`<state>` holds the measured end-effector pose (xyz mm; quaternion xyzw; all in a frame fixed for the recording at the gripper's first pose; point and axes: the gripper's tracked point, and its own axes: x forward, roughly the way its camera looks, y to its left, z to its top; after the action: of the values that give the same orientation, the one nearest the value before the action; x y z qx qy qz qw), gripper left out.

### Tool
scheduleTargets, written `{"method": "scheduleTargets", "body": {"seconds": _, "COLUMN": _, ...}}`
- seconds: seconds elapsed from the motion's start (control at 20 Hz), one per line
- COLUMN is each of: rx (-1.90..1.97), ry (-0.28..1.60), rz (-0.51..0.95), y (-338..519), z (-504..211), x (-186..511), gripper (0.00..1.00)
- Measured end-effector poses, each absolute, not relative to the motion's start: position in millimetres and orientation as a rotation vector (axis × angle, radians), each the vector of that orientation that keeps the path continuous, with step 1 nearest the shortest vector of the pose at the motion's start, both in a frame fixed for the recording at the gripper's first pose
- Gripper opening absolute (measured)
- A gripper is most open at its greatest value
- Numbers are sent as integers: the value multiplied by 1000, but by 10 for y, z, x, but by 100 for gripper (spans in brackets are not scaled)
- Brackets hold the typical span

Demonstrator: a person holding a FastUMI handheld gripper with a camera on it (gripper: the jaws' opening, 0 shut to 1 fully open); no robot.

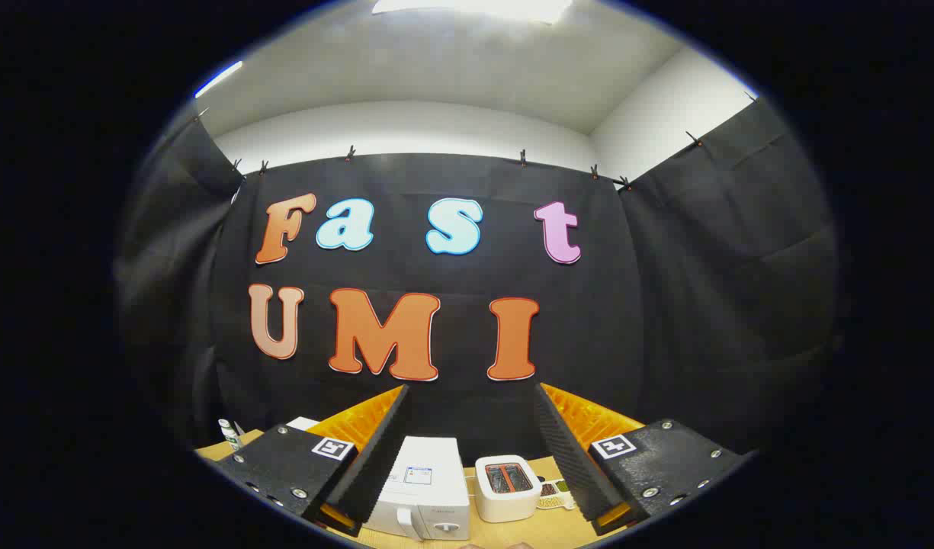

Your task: Open the microwave, put the food inside, and close the microwave door.

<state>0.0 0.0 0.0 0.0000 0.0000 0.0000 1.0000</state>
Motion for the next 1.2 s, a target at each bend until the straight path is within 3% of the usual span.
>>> {"method": "scheduleTargets", "body": {"seconds": 1.2, "rx": 24, "ry": 51, "rz": 49, "y": 22, "z": -83, "x": -34, "gripper": 98}}
